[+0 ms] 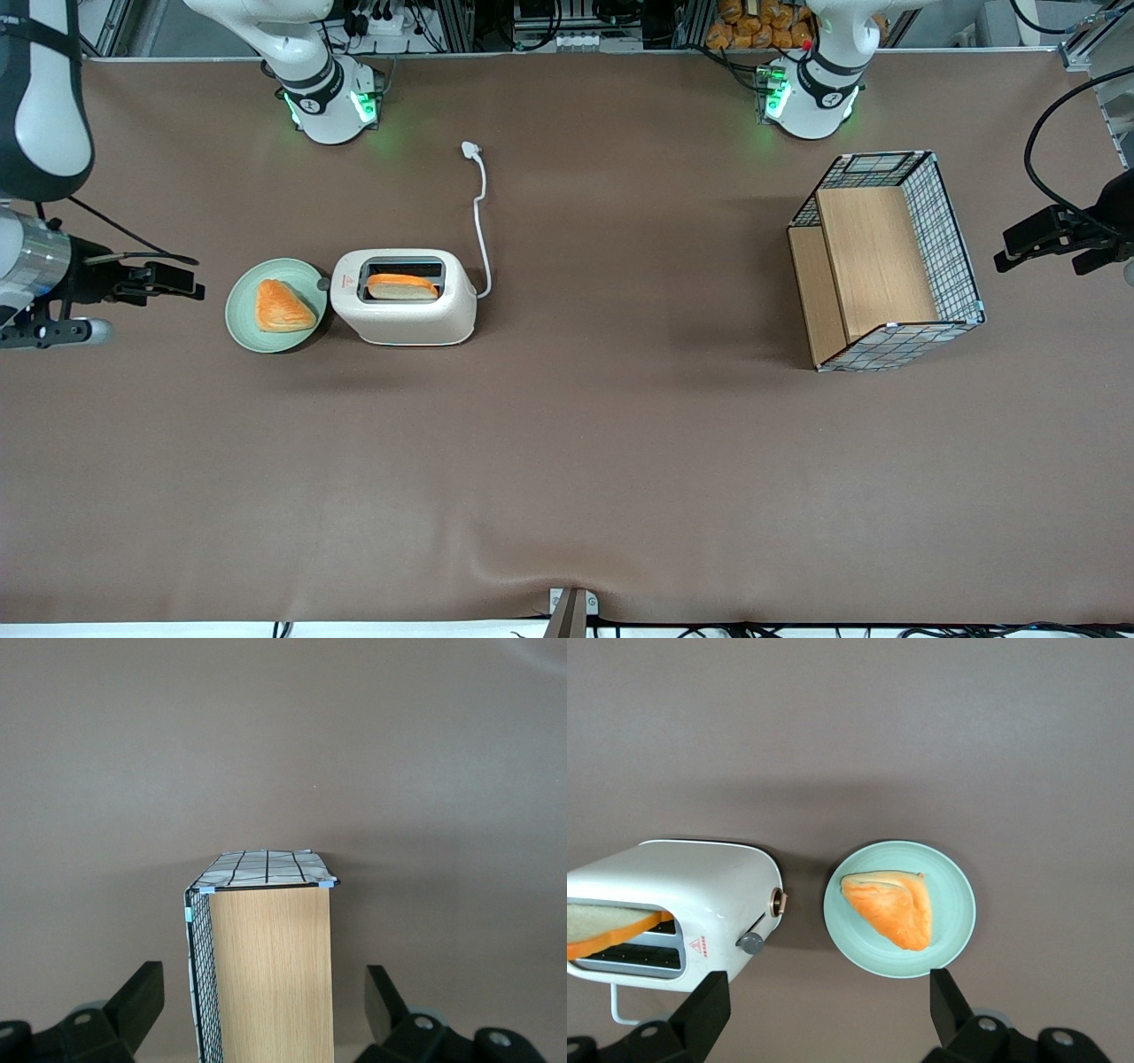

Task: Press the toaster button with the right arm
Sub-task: 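Lift the right gripper up and away from the toaster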

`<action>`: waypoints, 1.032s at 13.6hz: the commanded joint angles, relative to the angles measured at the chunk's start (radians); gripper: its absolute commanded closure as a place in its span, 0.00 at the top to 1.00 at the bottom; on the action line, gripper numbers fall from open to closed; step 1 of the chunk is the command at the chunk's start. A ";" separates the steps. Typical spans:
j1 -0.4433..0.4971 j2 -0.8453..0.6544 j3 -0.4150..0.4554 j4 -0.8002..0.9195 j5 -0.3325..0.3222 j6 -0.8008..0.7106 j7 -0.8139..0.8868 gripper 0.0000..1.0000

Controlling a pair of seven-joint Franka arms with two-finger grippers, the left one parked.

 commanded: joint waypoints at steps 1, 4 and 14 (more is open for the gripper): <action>0.060 -0.085 0.003 -0.079 -0.055 0.022 0.132 1.00; 0.070 -0.085 0.003 -0.069 -0.074 0.018 0.140 1.00; 0.010 -0.064 -0.006 0.188 -0.095 -0.156 0.140 1.00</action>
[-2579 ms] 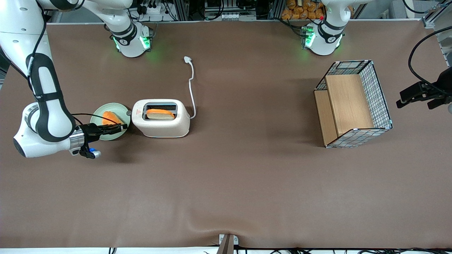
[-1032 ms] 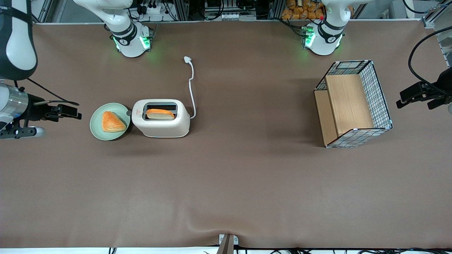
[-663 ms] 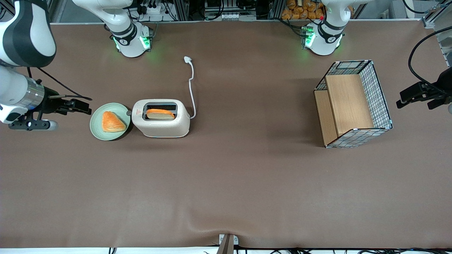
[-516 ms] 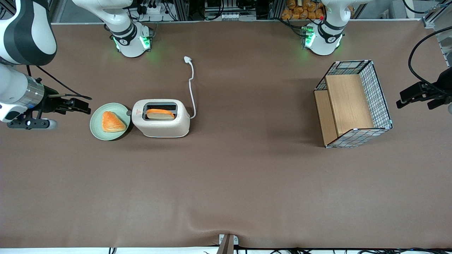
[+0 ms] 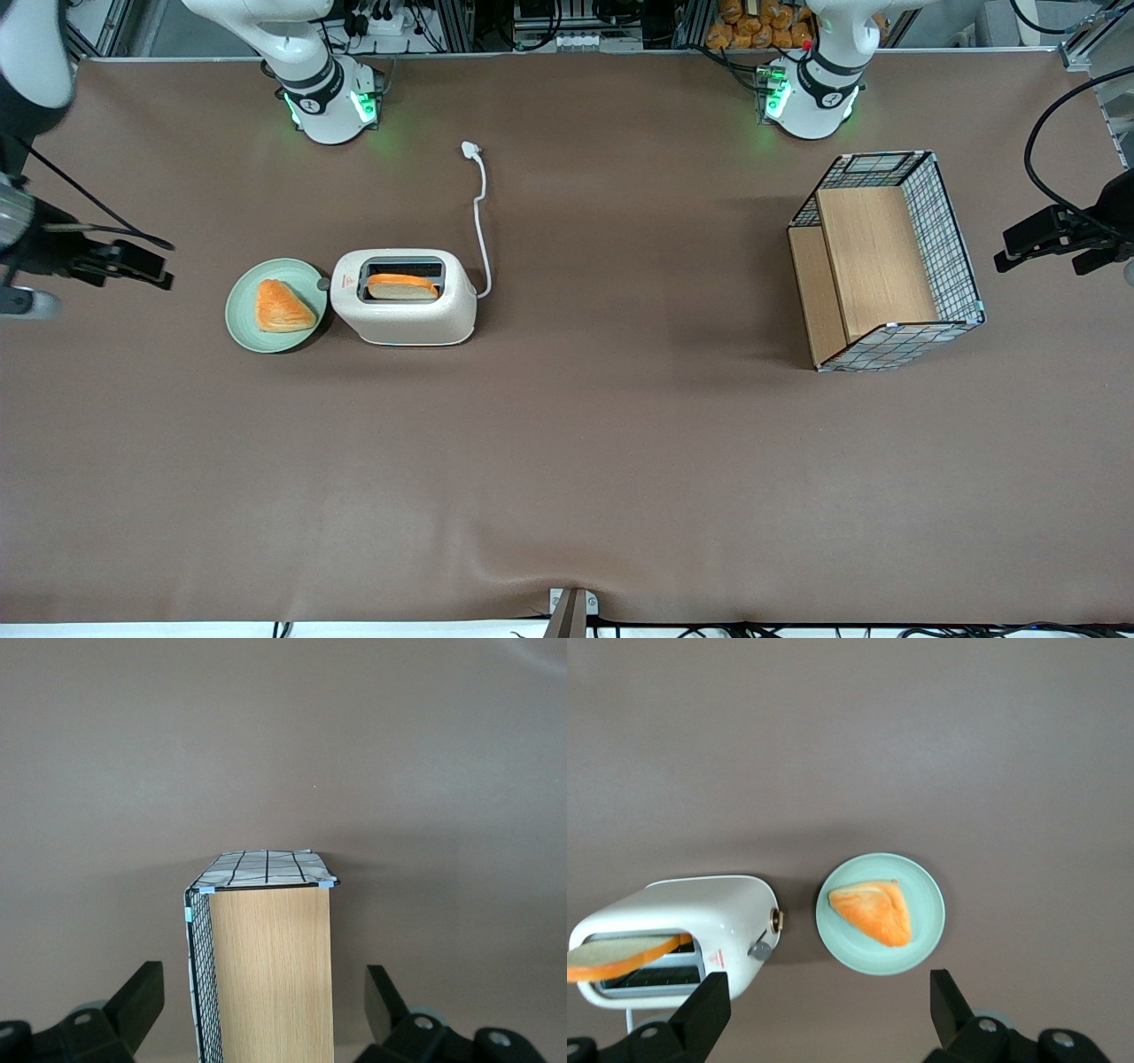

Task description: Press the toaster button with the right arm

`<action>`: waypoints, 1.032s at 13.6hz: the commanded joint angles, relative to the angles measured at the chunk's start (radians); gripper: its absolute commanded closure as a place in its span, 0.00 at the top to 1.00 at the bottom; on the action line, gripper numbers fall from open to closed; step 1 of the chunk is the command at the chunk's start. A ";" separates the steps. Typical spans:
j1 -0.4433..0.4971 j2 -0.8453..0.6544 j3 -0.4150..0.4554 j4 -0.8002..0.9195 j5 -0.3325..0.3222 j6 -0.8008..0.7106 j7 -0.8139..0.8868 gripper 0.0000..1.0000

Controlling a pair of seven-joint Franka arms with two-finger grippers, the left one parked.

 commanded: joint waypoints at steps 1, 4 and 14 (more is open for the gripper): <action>-0.020 -0.006 0.009 0.080 -0.026 -0.090 0.014 1.00; -0.019 -0.011 0.011 0.098 -0.028 -0.122 0.033 1.00; -0.014 -0.061 0.018 0.098 -0.094 -0.157 0.070 1.00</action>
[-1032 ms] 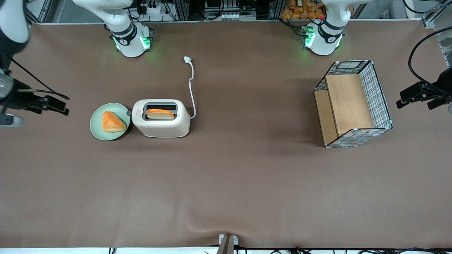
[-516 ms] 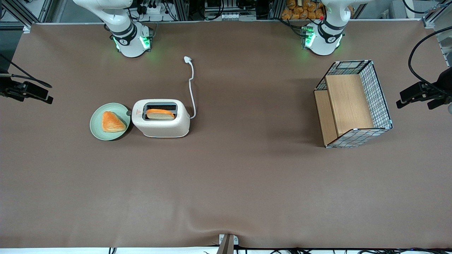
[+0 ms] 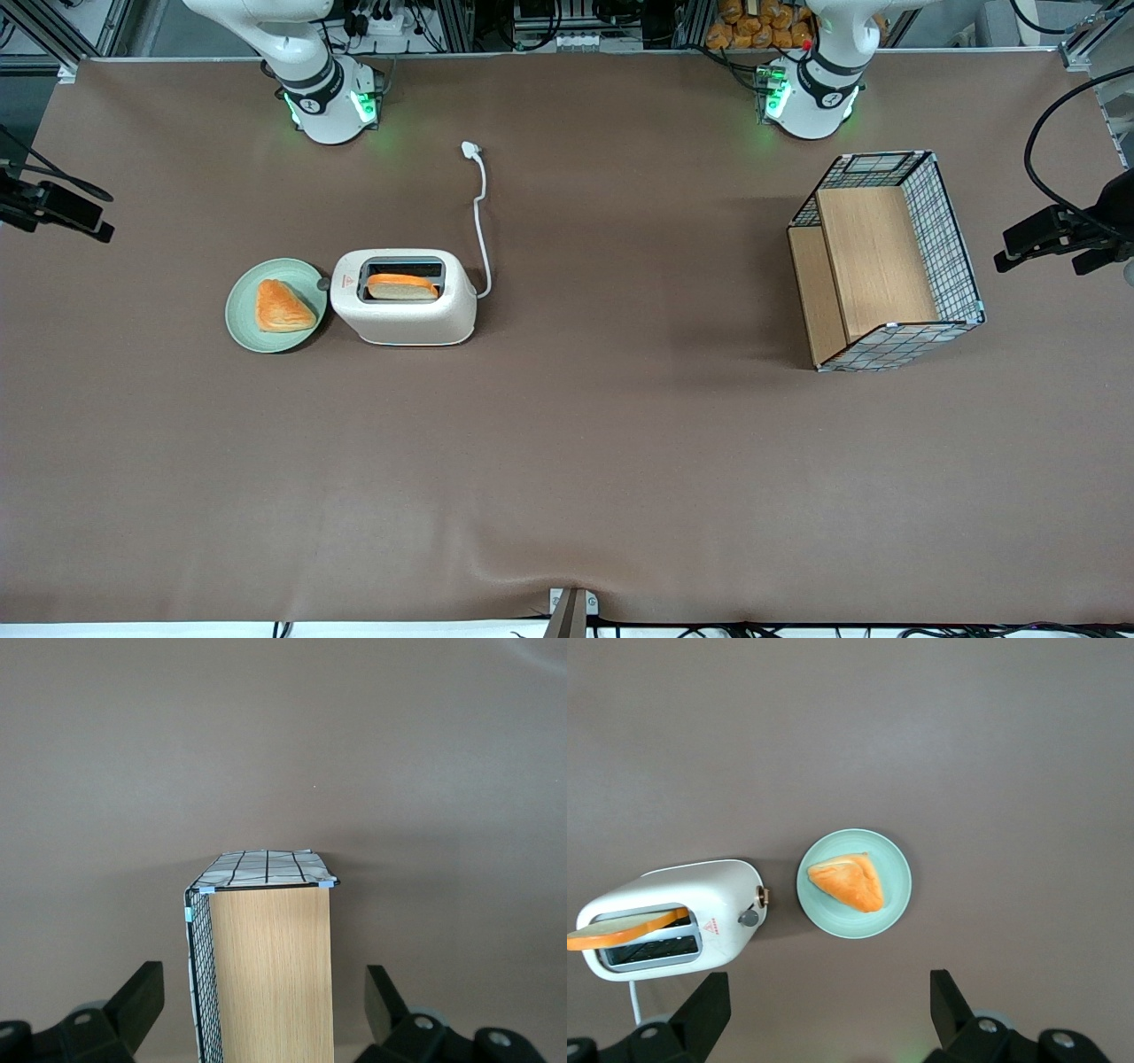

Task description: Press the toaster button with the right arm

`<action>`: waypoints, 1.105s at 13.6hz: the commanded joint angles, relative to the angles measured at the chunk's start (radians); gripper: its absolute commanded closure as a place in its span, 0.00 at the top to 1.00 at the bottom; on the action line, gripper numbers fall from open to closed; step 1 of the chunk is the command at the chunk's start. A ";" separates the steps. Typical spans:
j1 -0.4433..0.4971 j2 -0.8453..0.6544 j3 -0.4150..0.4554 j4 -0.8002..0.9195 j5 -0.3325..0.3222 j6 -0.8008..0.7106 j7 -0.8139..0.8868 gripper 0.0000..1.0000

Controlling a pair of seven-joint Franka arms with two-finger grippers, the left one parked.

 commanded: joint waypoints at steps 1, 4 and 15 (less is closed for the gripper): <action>-0.003 -0.010 0.010 0.001 -0.031 -0.009 0.005 1.00; -0.004 -0.011 0.008 0.006 -0.021 -0.009 -0.030 1.00; 0.005 -0.010 0.014 0.007 -0.017 -0.021 -0.050 1.00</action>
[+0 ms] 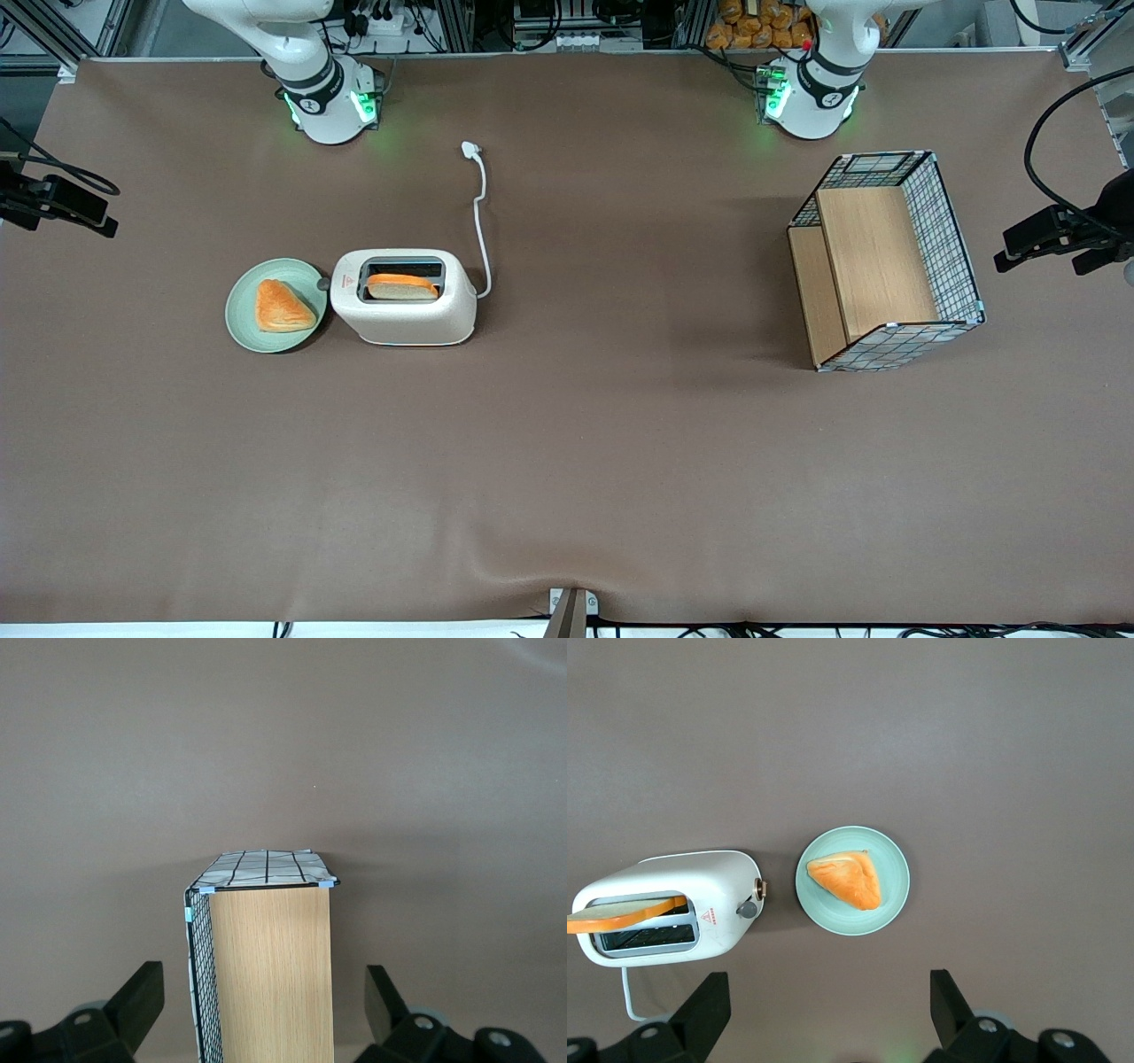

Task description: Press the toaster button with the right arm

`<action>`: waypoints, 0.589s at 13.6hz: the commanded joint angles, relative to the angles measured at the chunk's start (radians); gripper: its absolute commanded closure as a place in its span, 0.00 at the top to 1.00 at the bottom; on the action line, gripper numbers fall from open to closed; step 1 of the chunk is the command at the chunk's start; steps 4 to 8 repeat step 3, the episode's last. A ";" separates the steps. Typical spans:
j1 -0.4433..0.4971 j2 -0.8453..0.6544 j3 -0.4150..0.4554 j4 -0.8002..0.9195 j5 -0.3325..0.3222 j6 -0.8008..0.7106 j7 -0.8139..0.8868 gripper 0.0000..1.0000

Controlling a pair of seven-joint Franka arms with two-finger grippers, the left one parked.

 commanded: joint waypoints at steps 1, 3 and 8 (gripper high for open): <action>0.002 -0.010 0.003 0.005 -0.015 -0.014 -0.011 1.00; 0.002 -0.010 0.001 0.005 -0.015 -0.014 -0.011 1.00; 0.002 -0.010 0.001 0.005 -0.015 -0.014 -0.011 1.00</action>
